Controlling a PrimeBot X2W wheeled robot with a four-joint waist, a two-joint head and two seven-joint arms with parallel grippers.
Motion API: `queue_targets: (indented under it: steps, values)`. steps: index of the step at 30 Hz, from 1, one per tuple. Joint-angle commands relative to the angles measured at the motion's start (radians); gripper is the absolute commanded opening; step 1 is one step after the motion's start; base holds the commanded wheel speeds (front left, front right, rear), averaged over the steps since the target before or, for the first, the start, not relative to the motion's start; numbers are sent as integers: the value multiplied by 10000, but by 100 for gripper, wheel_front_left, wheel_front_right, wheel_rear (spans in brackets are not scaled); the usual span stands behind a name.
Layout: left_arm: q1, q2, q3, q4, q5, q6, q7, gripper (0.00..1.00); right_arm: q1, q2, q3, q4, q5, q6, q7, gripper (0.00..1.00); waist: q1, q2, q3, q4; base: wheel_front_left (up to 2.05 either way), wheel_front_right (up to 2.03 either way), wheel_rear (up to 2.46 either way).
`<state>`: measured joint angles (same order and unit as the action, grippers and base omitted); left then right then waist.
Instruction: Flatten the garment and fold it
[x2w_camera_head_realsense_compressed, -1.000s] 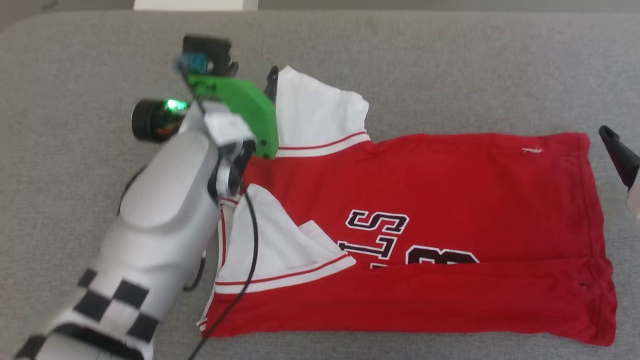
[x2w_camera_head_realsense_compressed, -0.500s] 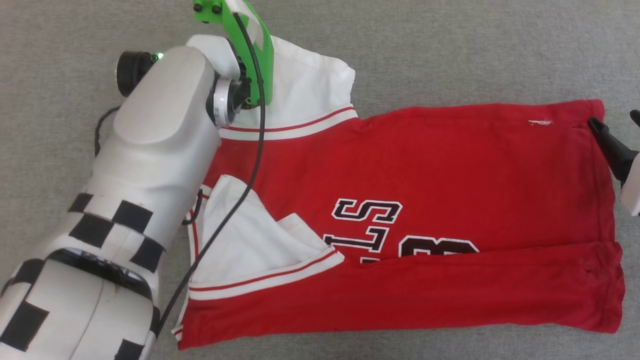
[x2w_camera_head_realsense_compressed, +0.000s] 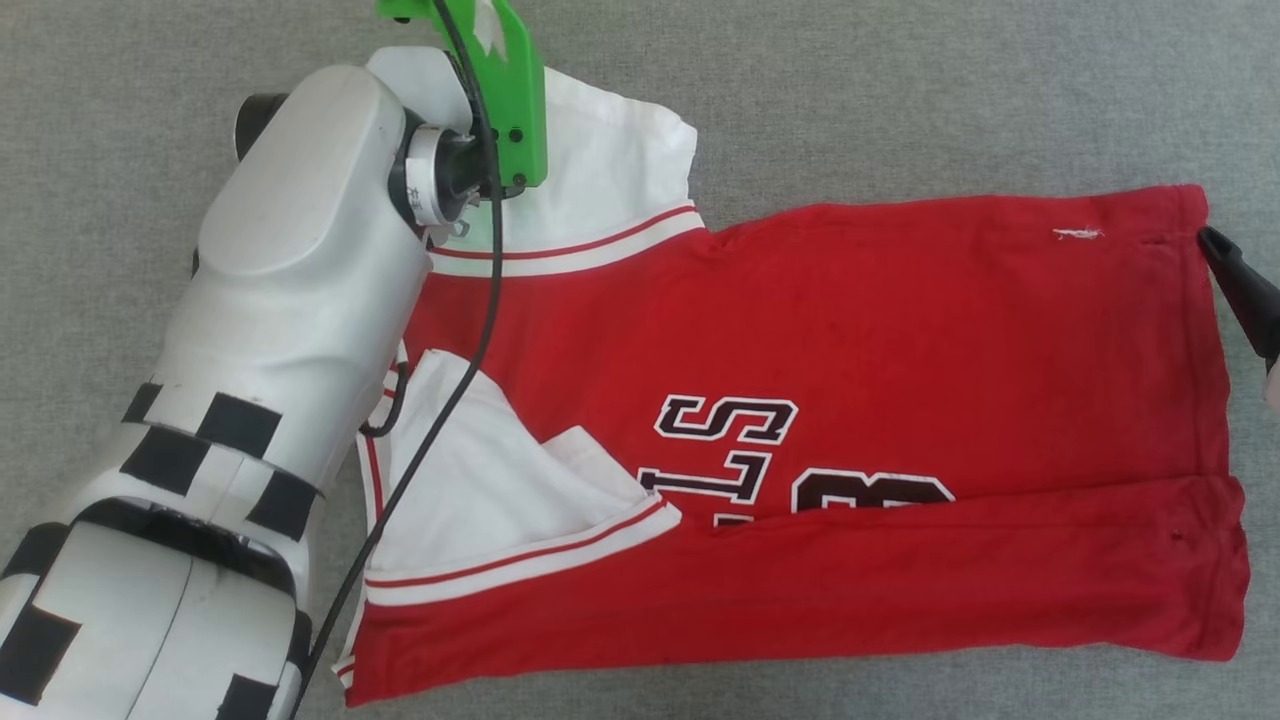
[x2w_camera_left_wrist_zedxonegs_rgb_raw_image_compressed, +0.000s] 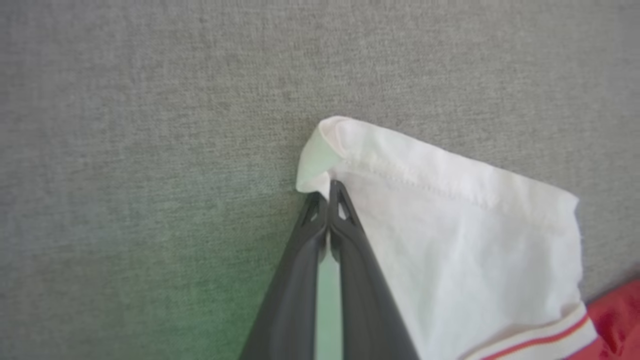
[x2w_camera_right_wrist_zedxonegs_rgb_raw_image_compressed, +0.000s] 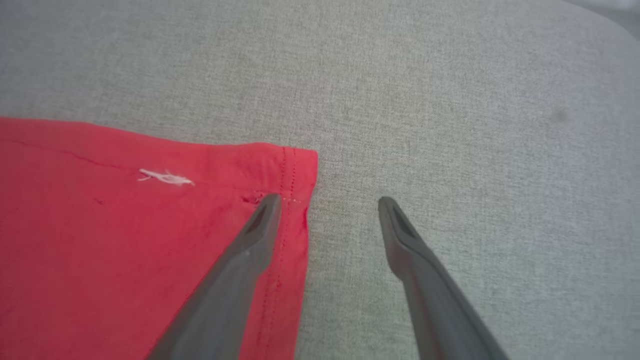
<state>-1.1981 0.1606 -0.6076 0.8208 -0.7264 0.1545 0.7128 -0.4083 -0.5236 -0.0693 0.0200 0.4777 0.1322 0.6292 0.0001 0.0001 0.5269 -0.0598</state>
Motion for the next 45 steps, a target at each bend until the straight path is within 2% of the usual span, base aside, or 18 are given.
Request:
queue_targets:
  steps: [1,10,20,21,22,23,28,36,40,45]
  values:
    - [497,-46,12,20,-137,-74,-75,0,53,-95,-13,-72,-49,-15,153,100,-1,-1,-47,51,0,0,0]
    - [571,45,265,-1295,-382,-180,-506,0,-733,-658,723,154,-345,-15,1822,100,-1,-1,-107,458,0,0,0]
    - [904,214,260,-2622,-415,-21,-584,0,-1294,-1191,2198,1002,-346,-15,2667,100,-1,-1,66,918,0,0,0]
    - [959,237,263,-2749,-430,-16,-594,0,-1296,-1201,2253,1128,-258,-15,2794,72,-1,-1,53,953,0,0,0]
    - [1003,256,266,-2848,-441,-20,-611,0,-1306,-1195,2274,1200,-177,-15,2869,25,-1,-1,40,970,0,0,0]
    - [1057,280,255,-2954,-435,-22,-640,0,-1324,-1211,2283,1254,-138,-15,2918,0,-1,-1,11,993,0,0,0]
    - [1406,363,388,-3372,-616,-104,-881,0,-1382,-1133,2000,1355,-36,-15,2714,0,-1,-1,-397,1004,0,0,0]
    - [2658,773,1066,-4689,-1253,-329,-1703,0,-875,-774,1489,1322,-124,-15,1801,0,-1,-1,-1937,1000,0,0,0]
    - [3904,1139,1358,-5681,-1553,-230,-1994,0,-136,-508,1162,1388,-217,-15,1518,0,-1,-1,-2761,1065,0,0,0]
    - [5816,1613,1718,-6926,-1977,101,-2211,0,933,-25,783,1468,-379,-15,1317,0,-1,-1,-3558,1129,0,0,0]
